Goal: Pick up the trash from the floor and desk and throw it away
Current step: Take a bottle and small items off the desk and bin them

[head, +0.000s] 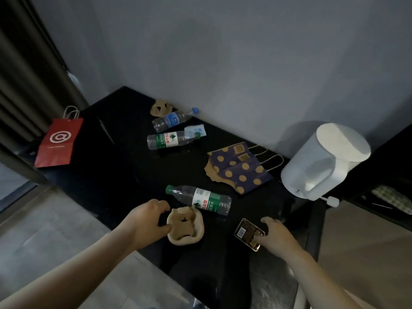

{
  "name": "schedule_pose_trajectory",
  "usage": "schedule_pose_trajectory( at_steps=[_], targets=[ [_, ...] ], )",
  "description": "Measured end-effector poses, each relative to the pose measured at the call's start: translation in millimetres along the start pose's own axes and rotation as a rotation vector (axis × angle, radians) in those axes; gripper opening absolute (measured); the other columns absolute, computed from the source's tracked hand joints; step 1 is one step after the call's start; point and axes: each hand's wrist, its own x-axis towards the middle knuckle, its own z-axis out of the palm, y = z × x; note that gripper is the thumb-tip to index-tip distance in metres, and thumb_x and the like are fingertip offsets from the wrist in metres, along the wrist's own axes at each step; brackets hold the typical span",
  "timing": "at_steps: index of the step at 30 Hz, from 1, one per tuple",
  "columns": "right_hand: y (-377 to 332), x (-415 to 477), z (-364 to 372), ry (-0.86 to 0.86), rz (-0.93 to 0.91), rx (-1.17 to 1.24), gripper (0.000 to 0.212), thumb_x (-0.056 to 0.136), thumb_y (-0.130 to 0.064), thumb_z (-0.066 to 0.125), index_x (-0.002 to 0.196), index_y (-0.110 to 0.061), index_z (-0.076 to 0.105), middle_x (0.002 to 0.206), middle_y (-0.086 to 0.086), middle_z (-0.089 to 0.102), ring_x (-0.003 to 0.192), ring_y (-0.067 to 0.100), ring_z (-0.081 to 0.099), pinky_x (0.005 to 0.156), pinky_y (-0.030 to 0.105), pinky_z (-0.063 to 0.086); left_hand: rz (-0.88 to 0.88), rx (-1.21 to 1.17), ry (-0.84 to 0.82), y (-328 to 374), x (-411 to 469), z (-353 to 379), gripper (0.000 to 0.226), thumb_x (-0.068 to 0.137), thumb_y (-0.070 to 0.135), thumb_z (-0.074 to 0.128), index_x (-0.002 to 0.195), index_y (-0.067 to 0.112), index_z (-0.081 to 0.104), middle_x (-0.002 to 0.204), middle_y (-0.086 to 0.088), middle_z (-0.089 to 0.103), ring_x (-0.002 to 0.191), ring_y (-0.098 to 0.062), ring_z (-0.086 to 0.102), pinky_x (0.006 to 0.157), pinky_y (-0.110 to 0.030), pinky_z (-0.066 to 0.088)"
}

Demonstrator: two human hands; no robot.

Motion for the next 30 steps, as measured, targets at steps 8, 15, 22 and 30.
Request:
schedule_pose_trajectory(
  at_steps=[8, 15, 22, 30],
  targets=[
    [10.5, 9.4, 40.3, -0.052, 0.111, 0.088, 0.061, 0.08, -0.024, 0.07, 0.135, -0.022, 0.044, 0.116, 0.005, 0.049, 0.107, 0.02, 0.054, 0.085, 0.023, 0.042, 0.016, -0.046, -0.133, -21.1, 36.1, 27.2, 0.042, 0.078, 0.048, 0.065, 0.114, 0.029, 0.053, 0.104, 0.009, 0.053, 0.088, -0.007, 0.057, 0.079, -0.028, 0.052],
    [3.9, 16.6, 66.7, 0.134, 0.189, 0.135, 0.079, 0.08, -0.025, 0.07, 0.148, -0.015, 0.031, 0.137, 0.008, 0.036, 0.126, 0.027, 0.043, 0.104, 0.03, 0.037, 0.101, -0.017, -0.235, -18.5, 59.5, 53.0, 0.06, 0.071, 0.054, 0.06, 0.122, 0.028, 0.044, 0.123, 0.009, 0.041, 0.116, -0.016, 0.045, 0.097, -0.032, 0.044],
    [-3.4, 30.3, 83.1, 0.183, 0.197, -0.045, 0.084, 0.076, -0.034, 0.073, 0.147, -0.018, 0.032, 0.134, 0.007, 0.033, 0.124, 0.028, 0.036, 0.102, 0.036, 0.04, 0.006, -0.053, -0.241, -27.2, 69.9, 71.9, 0.088, 0.073, 0.056, 0.07, 0.14, 0.016, 0.029, 0.139, -0.008, 0.035, 0.121, -0.026, 0.046, 0.099, -0.039, 0.044],
    [-25.5, 25.2, 100.5, 0.186, 0.182, -0.022, 0.058, 0.068, -0.037, 0.077, 0.115, -0.019, 0.049, 0.112, 0.002, 0.044, 0.108, 0.023, 0.047, 0.088, 0.034, 0.048, 0.049, -0.083, -0.285, -41.0, 70.8, 65.9, 0.072, 0.074, 0.05, 0.069, 0.132, 0.019, 0.039, 0.13, -0.003, 0.043, 0.109, -0.02, 0.052, 0.093, -0.034, 0.049]
  ],
)
